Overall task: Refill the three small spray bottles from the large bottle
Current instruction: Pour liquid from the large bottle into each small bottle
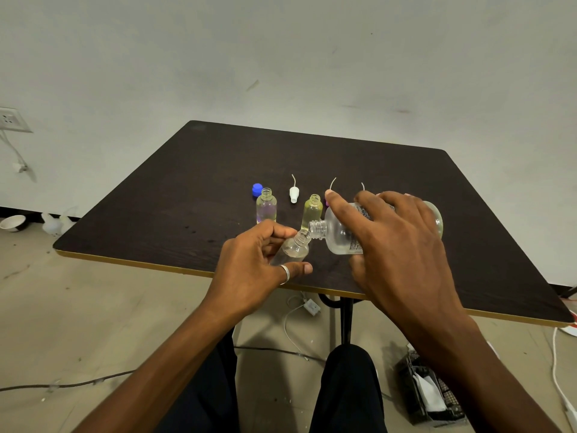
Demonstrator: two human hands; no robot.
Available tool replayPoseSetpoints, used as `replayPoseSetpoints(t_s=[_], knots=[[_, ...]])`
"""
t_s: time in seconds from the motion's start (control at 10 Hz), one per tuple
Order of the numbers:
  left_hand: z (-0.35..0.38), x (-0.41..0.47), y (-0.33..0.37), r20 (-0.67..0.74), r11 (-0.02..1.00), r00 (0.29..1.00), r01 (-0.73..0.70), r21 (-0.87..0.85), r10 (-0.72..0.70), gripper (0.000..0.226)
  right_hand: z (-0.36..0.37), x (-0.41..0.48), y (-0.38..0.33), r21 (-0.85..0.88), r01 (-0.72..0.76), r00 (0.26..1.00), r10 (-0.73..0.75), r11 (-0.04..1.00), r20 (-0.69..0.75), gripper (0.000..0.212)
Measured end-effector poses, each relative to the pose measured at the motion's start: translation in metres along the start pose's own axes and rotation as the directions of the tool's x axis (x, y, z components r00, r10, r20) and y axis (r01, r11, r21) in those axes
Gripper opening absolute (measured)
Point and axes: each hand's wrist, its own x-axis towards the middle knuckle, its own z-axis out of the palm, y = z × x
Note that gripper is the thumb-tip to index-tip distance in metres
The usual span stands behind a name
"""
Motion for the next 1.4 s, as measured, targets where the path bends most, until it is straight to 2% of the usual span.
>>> replayPoseSetpoints(t_s=[1.4], knots=[[0.0009,0.0000,-0.0016,-0.011,0.999,0.999,0.032,-0.024,-0.033,0.050,0.0002,-0.0004,0.0001,-0.001,-0.001,1.000,0.001,1.000,-0.002,0.088]])
